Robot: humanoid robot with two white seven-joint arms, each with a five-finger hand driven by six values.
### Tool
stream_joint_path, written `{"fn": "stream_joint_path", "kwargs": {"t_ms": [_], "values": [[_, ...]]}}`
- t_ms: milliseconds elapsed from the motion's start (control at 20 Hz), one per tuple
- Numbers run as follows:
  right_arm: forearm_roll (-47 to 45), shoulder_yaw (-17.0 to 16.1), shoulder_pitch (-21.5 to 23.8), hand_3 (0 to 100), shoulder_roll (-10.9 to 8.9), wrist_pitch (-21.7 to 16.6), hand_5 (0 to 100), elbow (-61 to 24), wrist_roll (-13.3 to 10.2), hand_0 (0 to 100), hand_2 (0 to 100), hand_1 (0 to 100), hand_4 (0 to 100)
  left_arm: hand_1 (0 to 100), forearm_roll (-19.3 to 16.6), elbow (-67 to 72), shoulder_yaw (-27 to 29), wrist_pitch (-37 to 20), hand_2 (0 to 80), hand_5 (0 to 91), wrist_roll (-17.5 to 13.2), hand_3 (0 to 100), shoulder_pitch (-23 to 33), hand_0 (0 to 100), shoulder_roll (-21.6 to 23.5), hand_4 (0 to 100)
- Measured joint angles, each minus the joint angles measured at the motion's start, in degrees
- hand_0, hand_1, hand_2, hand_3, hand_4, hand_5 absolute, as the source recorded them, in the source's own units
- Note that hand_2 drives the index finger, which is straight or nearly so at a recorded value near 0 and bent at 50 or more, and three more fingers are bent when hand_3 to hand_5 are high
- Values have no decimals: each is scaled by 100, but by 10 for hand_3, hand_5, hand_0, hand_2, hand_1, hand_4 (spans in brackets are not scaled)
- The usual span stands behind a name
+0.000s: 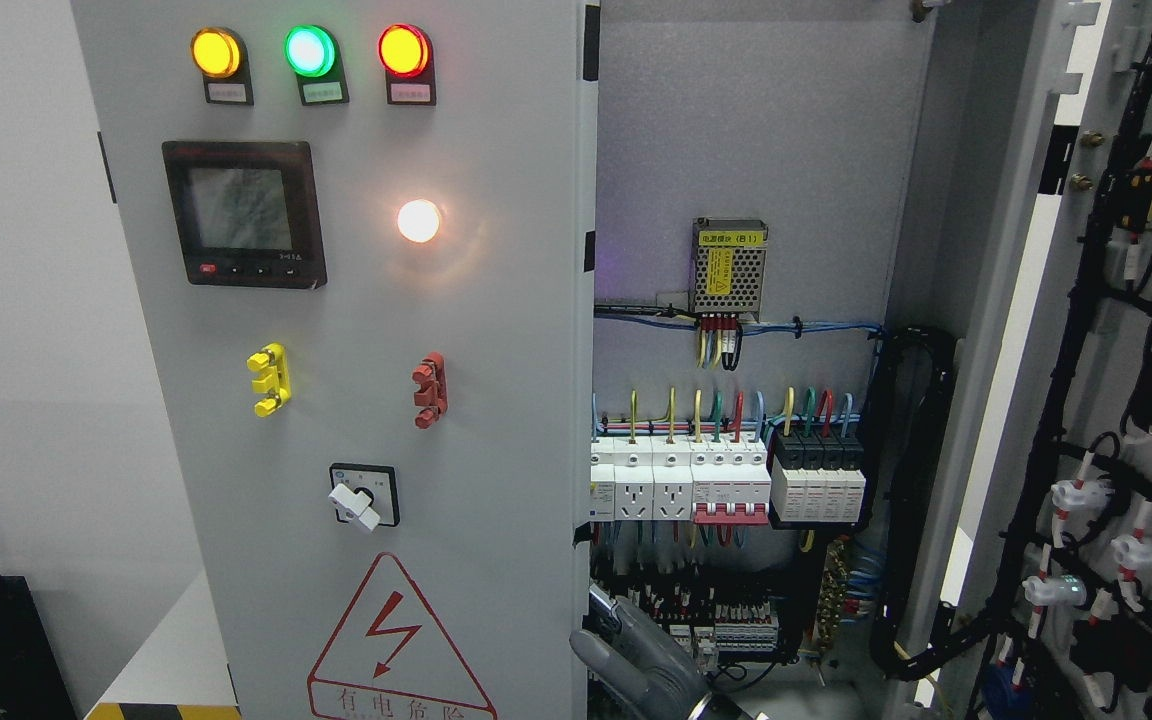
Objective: Open door with both hands
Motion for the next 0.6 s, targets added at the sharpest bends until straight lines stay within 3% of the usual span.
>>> {"fn": "stream_joint_path", "kwargs": {"t_ms": [601], "values": [[-71,309,104,0,0,1,0,-351,26,120,0,389,0,389,0,0,0,1,0,0,0,0,0,120,0,0]]}}
